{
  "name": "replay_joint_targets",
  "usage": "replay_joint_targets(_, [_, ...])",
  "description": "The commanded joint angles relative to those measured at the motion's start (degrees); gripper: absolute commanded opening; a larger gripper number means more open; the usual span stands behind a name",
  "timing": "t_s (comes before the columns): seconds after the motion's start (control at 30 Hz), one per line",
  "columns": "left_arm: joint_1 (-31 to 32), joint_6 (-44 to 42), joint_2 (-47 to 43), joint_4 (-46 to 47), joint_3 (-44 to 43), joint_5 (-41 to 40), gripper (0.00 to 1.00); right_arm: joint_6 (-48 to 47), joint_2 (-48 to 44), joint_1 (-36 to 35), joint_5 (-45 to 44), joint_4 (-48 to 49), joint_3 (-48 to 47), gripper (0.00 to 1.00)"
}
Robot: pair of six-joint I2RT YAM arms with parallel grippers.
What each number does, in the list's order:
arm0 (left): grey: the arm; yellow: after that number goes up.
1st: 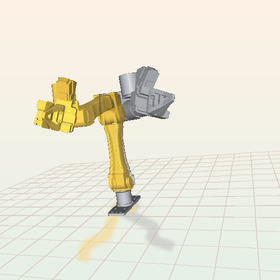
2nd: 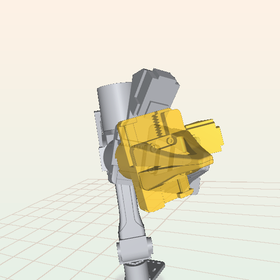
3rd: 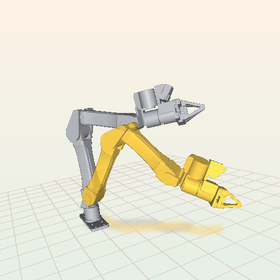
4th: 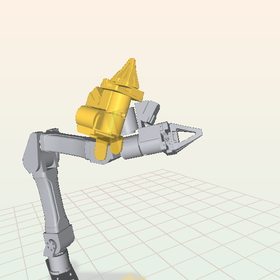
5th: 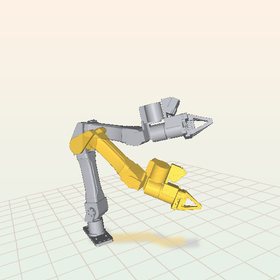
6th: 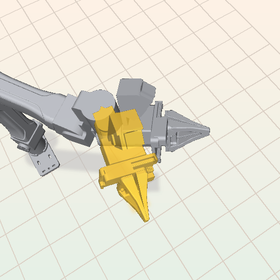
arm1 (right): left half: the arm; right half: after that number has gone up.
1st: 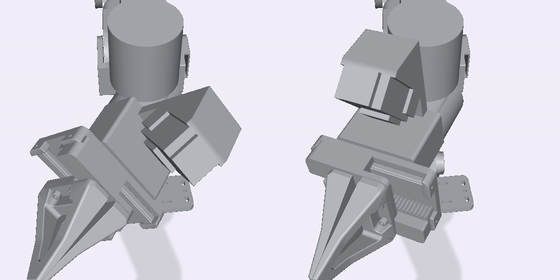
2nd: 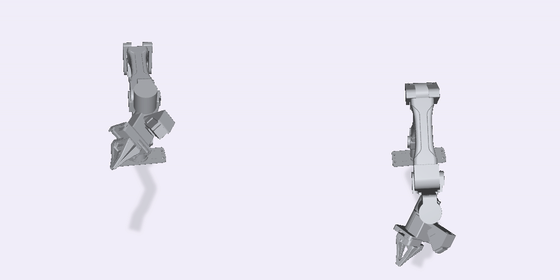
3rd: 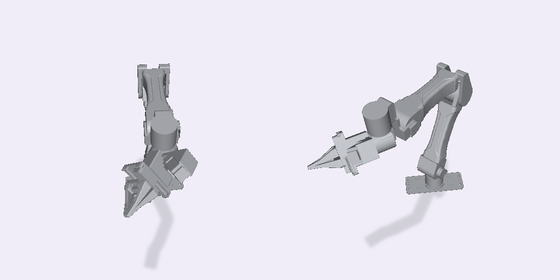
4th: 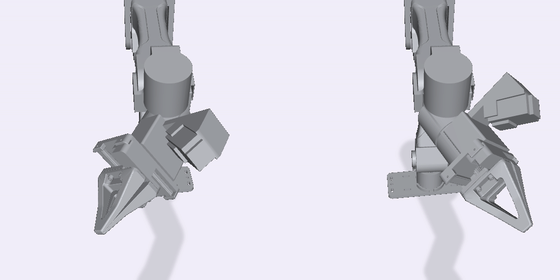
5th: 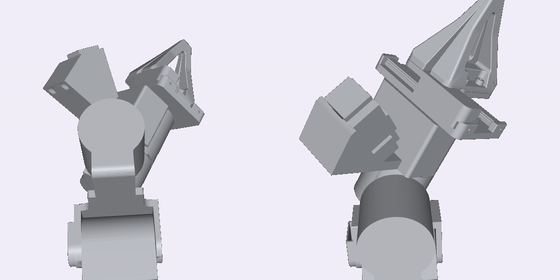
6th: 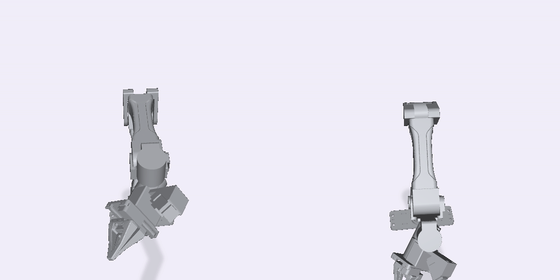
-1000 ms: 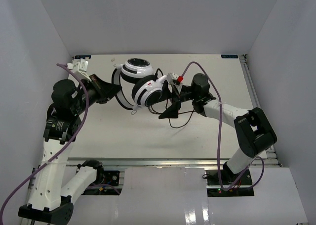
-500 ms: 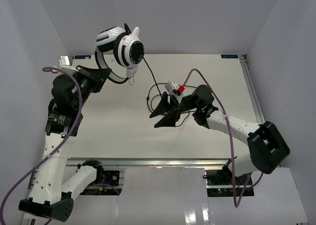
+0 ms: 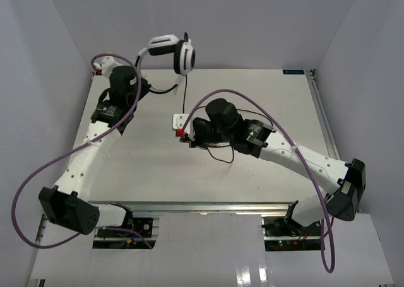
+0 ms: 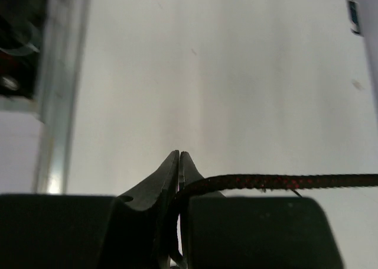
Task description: Wrap the headphones
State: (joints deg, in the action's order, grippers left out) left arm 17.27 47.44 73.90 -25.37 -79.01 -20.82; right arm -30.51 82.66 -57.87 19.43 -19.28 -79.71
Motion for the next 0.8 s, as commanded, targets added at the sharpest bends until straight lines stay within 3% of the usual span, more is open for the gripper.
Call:
replay_joint_targets(0.0, [8.30, -17.91, 5.15, 1.56, -2.31, -6.95, 0.00, -18.61, 0.22, -2.50, -38.72, -12.65, -2.28, 0.08])
replay_joint_targets(0.2, [14.50, -29.31, 6.98, 0.36, 3.42, -5.80, 0.00, -30.21, -0.40, 0.92, -49.59, -7.48, -3.89, 0.08])
replay_joint_targets(0.43, [15.44, -36.14, 4.18, -1.17, 8.74, 1.09, 0.00, -34.94, -1.95, 6.25, -47.33, -6.30, -4.28, 0.08])
replay_joint_targets(0.6, [15.45, -37.41, 2.95, -1.67, 11.65, 17.71, 0.00, -33.82, -3.47, 9.10, -42.19, 1.91, -1.57, 0.08])
replay_joint_targets(0.77, [15.61, -35.44, 1.46, 0.57, 14.71, 29.98, 0.00, -23.36, -2.33, 12.31, -30.11, 3.39, -2.55, 0.08])
